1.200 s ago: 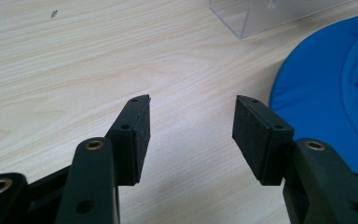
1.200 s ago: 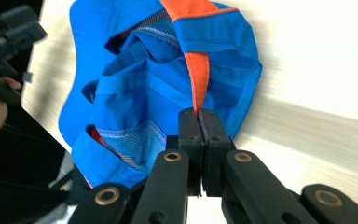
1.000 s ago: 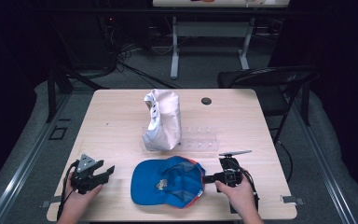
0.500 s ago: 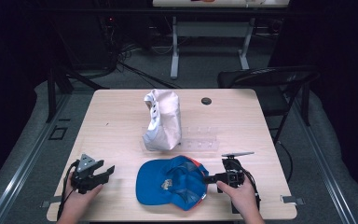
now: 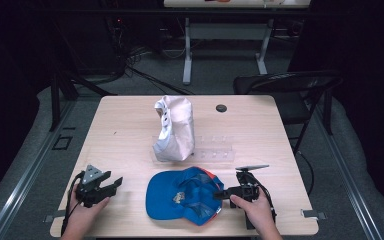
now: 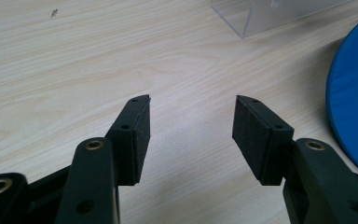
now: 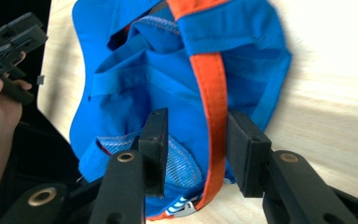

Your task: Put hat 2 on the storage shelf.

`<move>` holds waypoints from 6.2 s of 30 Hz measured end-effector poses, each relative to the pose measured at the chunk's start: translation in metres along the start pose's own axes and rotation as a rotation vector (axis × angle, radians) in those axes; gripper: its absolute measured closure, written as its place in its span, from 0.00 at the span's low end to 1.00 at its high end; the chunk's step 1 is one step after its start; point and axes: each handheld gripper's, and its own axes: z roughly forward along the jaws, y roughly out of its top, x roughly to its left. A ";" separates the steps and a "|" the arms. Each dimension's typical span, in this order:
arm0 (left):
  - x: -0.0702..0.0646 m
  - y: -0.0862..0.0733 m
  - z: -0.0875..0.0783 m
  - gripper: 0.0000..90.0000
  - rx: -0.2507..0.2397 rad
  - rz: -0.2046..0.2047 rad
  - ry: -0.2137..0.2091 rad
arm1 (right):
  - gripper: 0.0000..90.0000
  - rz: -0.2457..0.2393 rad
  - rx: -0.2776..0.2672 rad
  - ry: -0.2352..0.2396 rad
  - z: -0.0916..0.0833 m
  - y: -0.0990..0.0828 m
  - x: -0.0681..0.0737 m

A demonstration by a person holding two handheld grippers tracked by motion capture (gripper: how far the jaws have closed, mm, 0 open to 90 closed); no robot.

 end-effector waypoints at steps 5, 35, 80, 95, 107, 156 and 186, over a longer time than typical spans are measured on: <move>0.000 0.000 0.000 0.52 -0.001 0.005 0.001 | 0.68 0.002 0.016 0.056 0.002 -0.001 0.002; -0.001 0.000 -0.001 0.52 -0.005 0.029 0.019 | 0.86 -0.004 0.002 0.100 -0.020 0.009 0.028; -0.002 0.000 -0.001 0.52 -0.006 0.025 0.014 | 0.86 -0.048 0.102 -0.254 -0.106 0.067 0.086; -0.002 0.000 0.000 0.52 -0.004 0.026 0.013 | 0.86 -0.035 0.114 -0.300 -0.121 0.080 0.100; -0.001 0.000 0.000 0.52 -0.005 0.019 0.014 | 0.86 -0.033 0.106 -0.391 -0.133 0.087 0.113; -0.001 0.000 -0.001 0.52 -0.004 0.020 0.013 | 0.86 0.120 -0.085 0.094 -0.213 0.116 0.123; 0.000 0.000 0.000 0.52 0.001 0.029 0.006 | 0.86 0.103 -0.174 0.050 -0.215 0.183 0.154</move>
